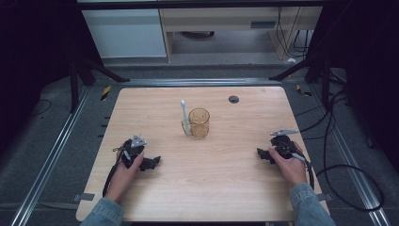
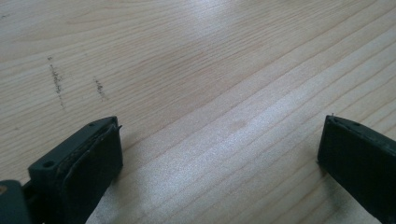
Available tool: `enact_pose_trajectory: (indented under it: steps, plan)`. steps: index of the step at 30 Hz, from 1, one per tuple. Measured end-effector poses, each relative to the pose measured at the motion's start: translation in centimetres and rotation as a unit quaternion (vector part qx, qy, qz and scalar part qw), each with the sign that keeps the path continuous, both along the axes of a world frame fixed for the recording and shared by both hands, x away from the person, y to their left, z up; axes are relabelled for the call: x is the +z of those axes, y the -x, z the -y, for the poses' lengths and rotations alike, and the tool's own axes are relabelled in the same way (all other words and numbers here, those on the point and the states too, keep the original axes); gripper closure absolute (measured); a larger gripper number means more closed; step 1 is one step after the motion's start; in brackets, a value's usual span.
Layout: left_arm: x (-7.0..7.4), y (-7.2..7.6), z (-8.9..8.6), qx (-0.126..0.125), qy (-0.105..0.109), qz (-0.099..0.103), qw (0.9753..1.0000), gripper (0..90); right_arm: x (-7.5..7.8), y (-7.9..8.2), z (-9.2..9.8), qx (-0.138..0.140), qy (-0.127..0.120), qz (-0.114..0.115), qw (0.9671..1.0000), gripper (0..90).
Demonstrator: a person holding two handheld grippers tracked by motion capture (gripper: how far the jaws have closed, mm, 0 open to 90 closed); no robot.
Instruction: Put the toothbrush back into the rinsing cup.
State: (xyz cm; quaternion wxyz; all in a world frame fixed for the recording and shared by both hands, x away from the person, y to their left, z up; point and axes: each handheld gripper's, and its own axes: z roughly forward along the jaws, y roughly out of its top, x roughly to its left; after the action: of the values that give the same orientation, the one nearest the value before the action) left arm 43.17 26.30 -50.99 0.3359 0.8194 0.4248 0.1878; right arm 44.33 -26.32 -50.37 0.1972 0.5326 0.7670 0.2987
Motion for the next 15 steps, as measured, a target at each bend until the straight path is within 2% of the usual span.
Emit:
enact_pose_trajectory:
  steps: [1,6,13,15]
  plan:
    - [0.00,0.00,0.00,0.000,0.000,0.000,1.0000,0.0,-0.12,0.00,0.01,-0.001,0.005,0.004,1.0000,10.4]
    - [0.00,0.00,0.00,0.000,0.000,0.000,1.0000,0.0,-0.34,0.14,-0.12,-0.004,-0.002,0.015,0.9999,8.4]
    - [0.00,0.00,0.00,0.000,0.000,0.000,1.0000,0.0,-0.99,0.54,-0.34,-0.017,-0.010,0.046,0.9988,5.5]
    - [0.00,0.00,0.00,0.000,0.000,0.000,1.0000,0.0,-0.99,0.55,-0.37,-0.018,-0.011,0.046,0.9987,5.4]
